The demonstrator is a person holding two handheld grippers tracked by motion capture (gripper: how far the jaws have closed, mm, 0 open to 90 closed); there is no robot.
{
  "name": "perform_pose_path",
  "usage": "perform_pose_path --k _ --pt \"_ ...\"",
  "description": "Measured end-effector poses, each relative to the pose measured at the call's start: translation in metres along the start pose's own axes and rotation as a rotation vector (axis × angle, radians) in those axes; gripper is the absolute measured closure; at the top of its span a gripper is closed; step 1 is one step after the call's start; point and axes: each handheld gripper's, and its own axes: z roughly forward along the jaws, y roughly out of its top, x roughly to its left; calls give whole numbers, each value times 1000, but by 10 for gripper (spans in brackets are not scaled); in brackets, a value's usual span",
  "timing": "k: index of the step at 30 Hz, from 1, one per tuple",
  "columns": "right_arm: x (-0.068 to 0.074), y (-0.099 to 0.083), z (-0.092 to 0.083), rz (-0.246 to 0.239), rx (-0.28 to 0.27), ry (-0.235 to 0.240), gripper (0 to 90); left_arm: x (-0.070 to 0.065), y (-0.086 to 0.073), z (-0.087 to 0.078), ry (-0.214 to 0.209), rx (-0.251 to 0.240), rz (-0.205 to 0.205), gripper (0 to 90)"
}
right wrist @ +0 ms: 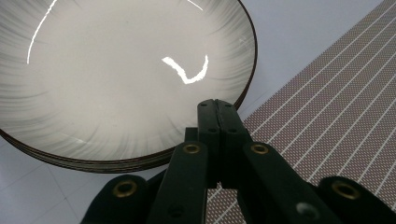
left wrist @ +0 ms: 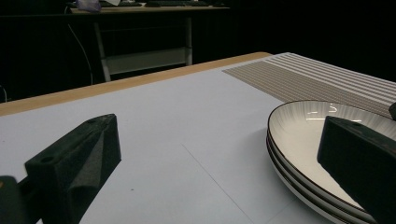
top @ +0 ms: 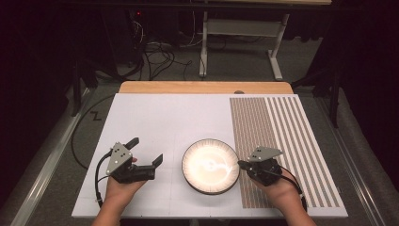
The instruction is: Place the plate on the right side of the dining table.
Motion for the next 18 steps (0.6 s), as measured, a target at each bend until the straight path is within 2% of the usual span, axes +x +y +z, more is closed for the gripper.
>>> perform_pose_path --k 18 --pt "3 3 0 -14 13 -8 900 -1 0 0 -2 3 4 1"
